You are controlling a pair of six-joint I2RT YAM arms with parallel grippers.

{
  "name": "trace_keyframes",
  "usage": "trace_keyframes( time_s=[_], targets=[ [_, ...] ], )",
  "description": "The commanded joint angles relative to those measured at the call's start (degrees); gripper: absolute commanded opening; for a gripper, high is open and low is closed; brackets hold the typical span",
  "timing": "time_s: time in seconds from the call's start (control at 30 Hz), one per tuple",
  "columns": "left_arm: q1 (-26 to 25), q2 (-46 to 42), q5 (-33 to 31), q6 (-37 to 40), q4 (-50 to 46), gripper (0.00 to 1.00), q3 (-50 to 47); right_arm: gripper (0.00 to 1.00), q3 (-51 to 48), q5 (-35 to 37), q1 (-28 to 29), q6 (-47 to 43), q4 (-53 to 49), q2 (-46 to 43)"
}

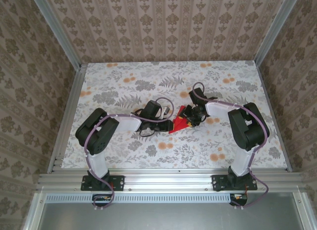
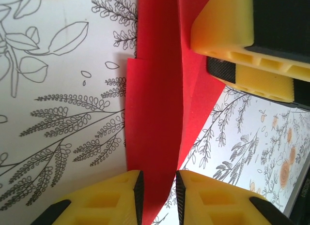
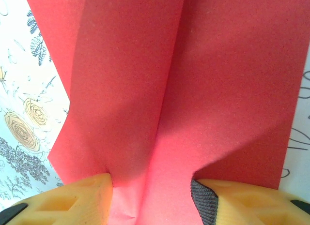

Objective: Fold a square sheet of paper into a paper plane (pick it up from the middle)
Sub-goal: Fourth fold the wing at the center of the table.

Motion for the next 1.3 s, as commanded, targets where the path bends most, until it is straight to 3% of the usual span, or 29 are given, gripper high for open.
trace_keyframes(
  time_s=[0.0, 0.67, 1.27],
  targets=[
    [0.2, -2.2, 1.4, -0.9, -0.3, 0.27, 0.9, 0.55, -5.4, 15.7, -0.9, 0.4, -14.2, 8.4],
    [0.0, 1.3, 3.6, 0.1, 0.3, 0.28, 3.4, 0.54, -5.2, 16.0, -0.8, 0.6, -14.5, 8.5],
    [-1.7, 2.7, -0.3, 2.4, -4.6, 0.27, 4.9, 0.54, -5.4, 16.0, -0.8, 0.8, -14.4, 8.5]
  ],
)
